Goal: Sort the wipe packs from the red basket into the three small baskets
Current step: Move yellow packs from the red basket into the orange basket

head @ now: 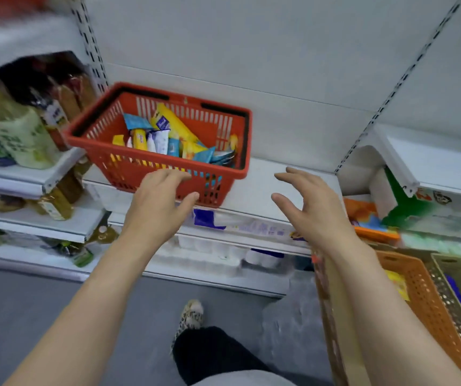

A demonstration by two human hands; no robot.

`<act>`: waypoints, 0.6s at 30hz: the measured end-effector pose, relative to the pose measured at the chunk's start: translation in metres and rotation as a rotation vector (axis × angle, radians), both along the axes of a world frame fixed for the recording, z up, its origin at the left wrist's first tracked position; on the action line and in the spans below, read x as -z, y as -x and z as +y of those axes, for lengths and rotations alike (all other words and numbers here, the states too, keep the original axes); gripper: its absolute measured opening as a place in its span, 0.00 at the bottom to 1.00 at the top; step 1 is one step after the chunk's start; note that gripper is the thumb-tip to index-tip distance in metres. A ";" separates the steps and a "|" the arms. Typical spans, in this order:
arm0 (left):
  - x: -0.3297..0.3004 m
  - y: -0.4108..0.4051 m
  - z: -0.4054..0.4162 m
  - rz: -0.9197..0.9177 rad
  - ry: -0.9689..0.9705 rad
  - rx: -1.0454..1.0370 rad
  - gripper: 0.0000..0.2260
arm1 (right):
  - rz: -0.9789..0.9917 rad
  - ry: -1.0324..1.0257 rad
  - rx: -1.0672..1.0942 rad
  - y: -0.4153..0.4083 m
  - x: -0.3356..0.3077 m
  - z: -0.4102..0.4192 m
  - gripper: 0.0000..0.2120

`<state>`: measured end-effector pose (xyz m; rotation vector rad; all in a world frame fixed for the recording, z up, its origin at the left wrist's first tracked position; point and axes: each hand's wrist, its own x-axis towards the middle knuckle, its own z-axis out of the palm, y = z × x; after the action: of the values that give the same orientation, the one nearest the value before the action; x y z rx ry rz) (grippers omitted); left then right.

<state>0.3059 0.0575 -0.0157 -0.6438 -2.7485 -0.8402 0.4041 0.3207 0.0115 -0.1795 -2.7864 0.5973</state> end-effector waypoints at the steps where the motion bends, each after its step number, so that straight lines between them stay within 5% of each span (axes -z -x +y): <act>1: 0.000 0.017 -0.008 0.007 0.011 -0.015 0.18 | 0.024 0.004 -0.011 0.020 0.001 -0.006 0.19; 7: -0.007 0.139 -0.057 0.034 0.045 -0.099 0.17 | 0.134 0.072 -0.105 0.164 0.000 -0.038 0.17; 18: 0.015 0.293 -0.077 -0.176 0.059 -0.074 0.22 | -0.395 0.067 -0.139 0.395 0.064 -0.090 0.25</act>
<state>0.0129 -0.0195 -0.0306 -0.4973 -2.9449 -0.8393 0.0086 0.2306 -0.0527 -0.1301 -3.1816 0.7611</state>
